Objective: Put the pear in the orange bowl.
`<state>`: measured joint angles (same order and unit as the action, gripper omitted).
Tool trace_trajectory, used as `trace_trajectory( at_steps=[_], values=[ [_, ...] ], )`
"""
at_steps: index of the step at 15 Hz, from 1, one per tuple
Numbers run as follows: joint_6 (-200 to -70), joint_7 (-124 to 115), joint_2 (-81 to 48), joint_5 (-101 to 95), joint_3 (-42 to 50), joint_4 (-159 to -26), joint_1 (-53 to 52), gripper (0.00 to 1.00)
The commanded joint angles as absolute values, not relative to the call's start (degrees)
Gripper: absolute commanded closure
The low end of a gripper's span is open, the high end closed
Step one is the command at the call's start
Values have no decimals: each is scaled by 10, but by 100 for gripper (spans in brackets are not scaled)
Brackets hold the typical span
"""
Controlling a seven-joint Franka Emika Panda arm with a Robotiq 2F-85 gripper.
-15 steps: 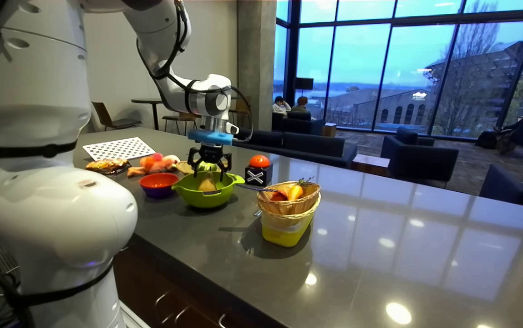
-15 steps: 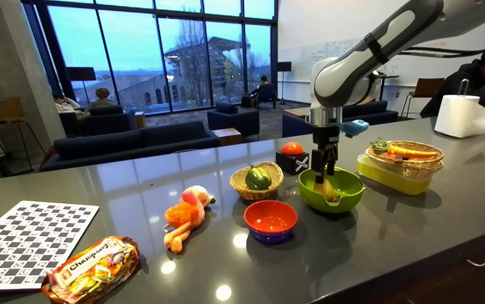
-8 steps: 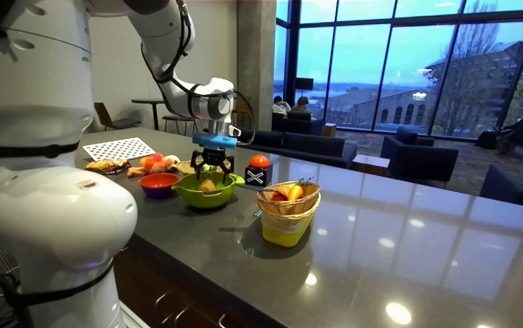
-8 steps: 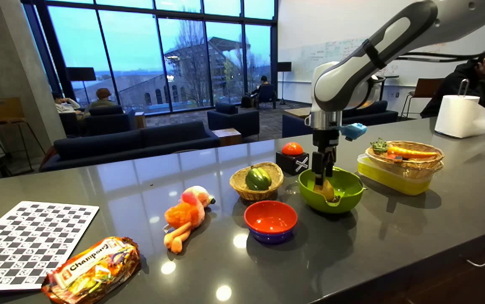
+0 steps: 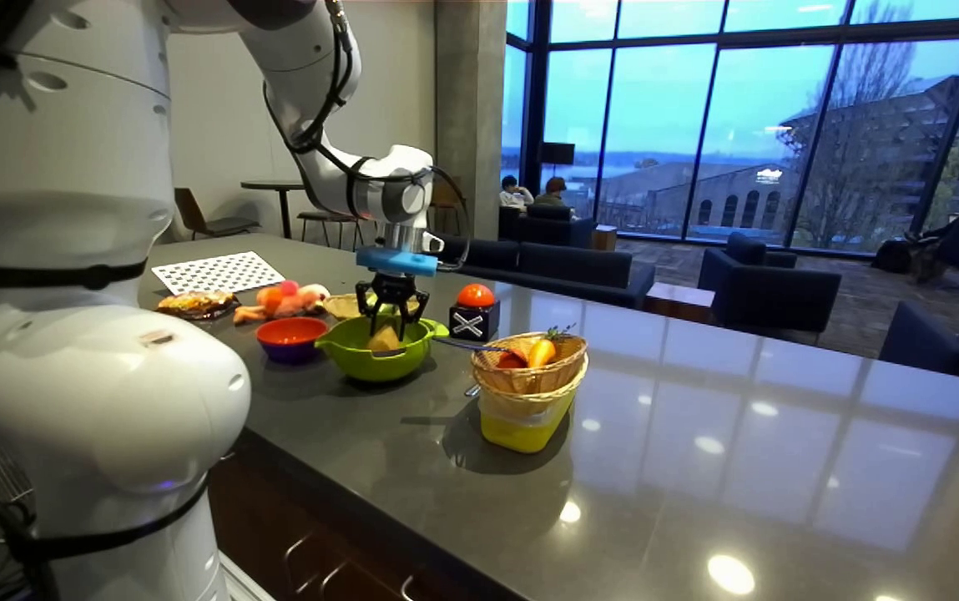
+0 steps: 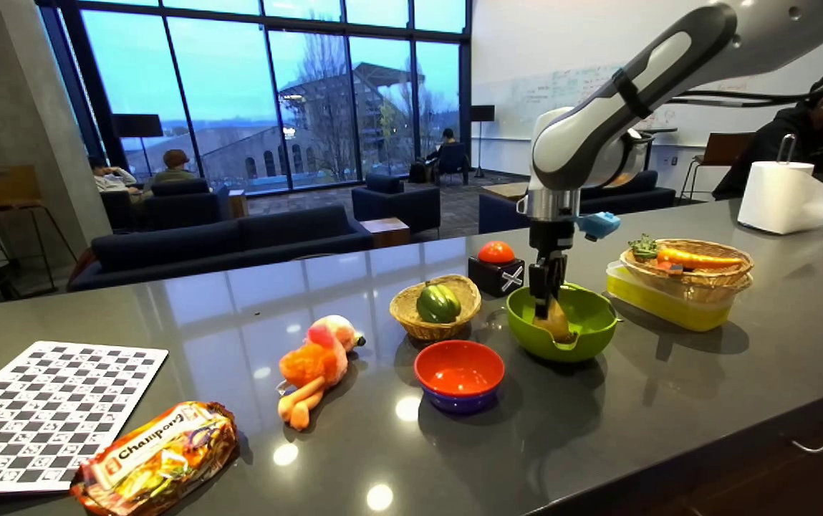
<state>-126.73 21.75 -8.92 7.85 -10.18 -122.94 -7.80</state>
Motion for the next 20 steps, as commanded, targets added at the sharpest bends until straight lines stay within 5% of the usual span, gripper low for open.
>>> trace_trajectory(
  at_steps=[1, 20],
  values=[
    [-1275, 239, -87, 98, -104, -1231, -70, 70],
    [-1262, 155, -39, 101, -108, -1247, -85, 72]
  ],
)
